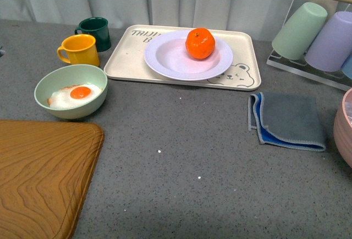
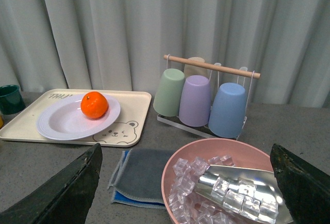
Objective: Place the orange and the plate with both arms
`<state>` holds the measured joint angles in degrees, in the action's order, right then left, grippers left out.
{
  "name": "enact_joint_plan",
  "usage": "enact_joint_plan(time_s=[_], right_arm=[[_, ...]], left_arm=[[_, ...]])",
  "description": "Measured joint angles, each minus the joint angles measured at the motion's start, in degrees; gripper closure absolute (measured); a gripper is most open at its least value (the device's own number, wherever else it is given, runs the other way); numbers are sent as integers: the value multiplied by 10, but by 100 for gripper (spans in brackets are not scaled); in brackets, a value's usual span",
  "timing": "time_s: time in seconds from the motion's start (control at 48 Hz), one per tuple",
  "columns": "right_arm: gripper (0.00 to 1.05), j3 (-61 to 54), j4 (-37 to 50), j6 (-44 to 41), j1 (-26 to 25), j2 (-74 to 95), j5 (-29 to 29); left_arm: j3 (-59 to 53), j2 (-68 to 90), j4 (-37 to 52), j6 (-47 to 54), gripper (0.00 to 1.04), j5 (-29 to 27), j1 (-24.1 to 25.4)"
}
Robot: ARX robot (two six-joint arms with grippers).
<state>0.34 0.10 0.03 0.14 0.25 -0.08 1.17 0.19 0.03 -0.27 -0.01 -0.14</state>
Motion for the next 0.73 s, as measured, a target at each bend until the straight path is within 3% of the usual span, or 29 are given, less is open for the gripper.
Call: enact_joint_plan(time_s=[0.729], right_arm=[[9,0,0,0,0,0,0]], left_arm=[[0,0,0,0,7,0,0]])
